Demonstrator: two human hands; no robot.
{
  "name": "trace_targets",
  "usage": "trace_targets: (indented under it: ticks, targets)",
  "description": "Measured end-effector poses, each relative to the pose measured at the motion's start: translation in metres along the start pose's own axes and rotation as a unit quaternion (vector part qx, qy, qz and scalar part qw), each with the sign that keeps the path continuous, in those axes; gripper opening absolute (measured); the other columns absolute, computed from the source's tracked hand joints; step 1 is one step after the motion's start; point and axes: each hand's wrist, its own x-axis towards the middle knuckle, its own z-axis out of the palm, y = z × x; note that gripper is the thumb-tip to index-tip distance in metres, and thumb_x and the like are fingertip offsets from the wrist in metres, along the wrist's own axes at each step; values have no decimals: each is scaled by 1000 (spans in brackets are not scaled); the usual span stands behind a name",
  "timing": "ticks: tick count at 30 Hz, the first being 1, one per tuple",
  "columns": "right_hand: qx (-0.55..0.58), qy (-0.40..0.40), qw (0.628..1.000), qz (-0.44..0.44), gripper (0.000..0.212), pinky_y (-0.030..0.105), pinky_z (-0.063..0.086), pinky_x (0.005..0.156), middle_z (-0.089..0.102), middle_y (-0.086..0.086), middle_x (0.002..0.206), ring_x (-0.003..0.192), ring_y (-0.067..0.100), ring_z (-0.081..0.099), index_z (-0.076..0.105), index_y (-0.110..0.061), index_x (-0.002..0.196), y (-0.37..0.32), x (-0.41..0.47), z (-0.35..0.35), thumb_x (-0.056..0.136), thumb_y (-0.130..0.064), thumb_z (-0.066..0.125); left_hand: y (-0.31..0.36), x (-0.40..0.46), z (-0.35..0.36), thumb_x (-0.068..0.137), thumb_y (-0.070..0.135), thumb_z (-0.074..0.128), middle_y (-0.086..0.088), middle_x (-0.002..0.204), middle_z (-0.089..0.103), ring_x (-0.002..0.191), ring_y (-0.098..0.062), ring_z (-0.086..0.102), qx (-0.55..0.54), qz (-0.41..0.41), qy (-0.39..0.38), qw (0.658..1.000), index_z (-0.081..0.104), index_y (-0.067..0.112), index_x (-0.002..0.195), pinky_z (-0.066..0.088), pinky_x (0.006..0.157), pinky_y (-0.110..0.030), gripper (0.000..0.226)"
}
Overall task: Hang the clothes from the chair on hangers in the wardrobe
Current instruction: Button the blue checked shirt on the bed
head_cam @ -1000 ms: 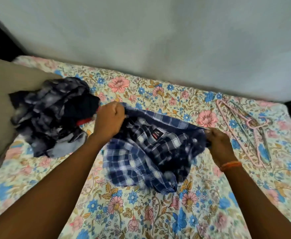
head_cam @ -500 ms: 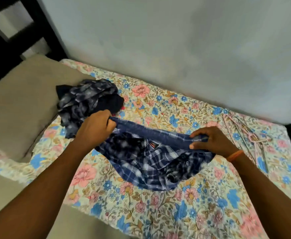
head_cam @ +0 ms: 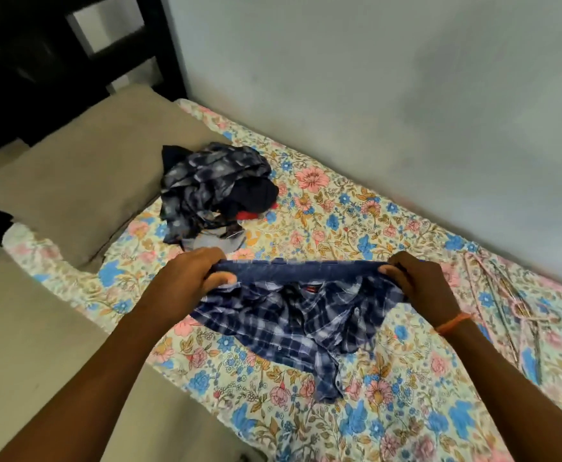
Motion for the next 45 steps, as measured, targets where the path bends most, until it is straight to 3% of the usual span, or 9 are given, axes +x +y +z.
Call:
trace_targets:
  ticks: [9, 15, 19, 22, 25, 30, 34, 39, 45]
  targets:
    - [145, -577, 800, 79, 18, 26, 46, 60, 69, 19, 79, 67, 23, 58, 74, 0, 88, 20, 130, -40, 84, -17, 77, -20, 37, -35, 85, 24, 78, -12, 72, 64, 57, -20, 55, -288, -196, -465, 814, 65, -5, 94, 46, 56, -25, 32]
    - [193, -82, 956, 204, 18, 36, 51, 53, 66, 1, 66, 73, 20, 61, 65, 4, 100, 10, 249, 29, 85, 0, 73, -50, 135, 1, 83, 8, 77, -21, 115, 58, 96, -33, 63, -438, -258, 119, 853, 42, 10, 131, 58, 74, -50, 59]
    - [-5, -156, 968, 194, 73, 32, 31, 102, 40, 25, 149, 137, 36, 41, 31, 7, 148, 35, 228, 154, 92, -20, 70, -94, 119, 166, 85, 18, 77, -6, 122, 52, 103, -20, 55, -324, -331, -6, 886, 34, 10, 138, 45, 77, -32, 69]
    - [-117, -221, 933, 259, 57, 37, 33, 100, 46, 26, 137, 135, 39, 43, 42, 3, 138, 98, 165, 269, 102, -39, 26, -92, 58, 315, 84, 30, 75, -5, 102, 66, 87, -17, 64, -293, -377, -85, 875, 55, 8, 121, 49, 74, -34, 47]
    - [-139, -163, 927, 307, 46, 54, 43, 95, 37, 28, 147, 132, 45, 44, 34, -14, 149, 130, 130, 324, 104, -9, 30, -60, 28, 400, 86, 61, 52, -4, 149, 44, 138, -21, 42, -245, -325, -23, 913, 41, 13, 147, 32, 113, -32, 78]
    - [-111, -10, 975, 190, 68, 29, 54, 58, 40, 14, 114, 88, 25, 59, 10, -7, 153, 184, 76, 387, 91, 21, 2, -49, 45, 421, 80, 78, 51, -5, 143, 38, 133, -29, 40, -69, -367, 50, 926, 28, 18, 145, 44, 103, -44, 91]
    - [-119, 64, 985, 108, 58, 24, 46, 52, 40, 9, 101, 74, 22, 50, 39, -27, 130, 196, 80, 399, 99, 14, 12, -67, 68, 419, 95, 19, 55, -9, 117, 62, 101, -26, 63, -48, -336, 84, 937, 55, 9, 122, 54, 84, -37, 29]
    - [18, 154, 986, 61, 46, 22, 42, 45, 60, 8, 75, 50, 22, 56, 48, -22, 110, 190, 73, 405, 76, -6, 75, -115, 38, 359, 87, 6, 60, -3, 93, 70, 90, -27, 67, -116, -385, 202, 893, 75, 13, 98, 52, 73, -29, 20]
    - [139, 105, 978, 116, 21, 57, 37, 96, 53, 20, 122, 110, 40, 50, 65, -8, 111, 175, 40, 366, 102, -13, 47, -75, 20, 342, 90, 10, 59, -21, 129, 47, 116, -42, 47, 195, -527, 282, 777, 61, 6, 116, 43, 91, -49, 26]
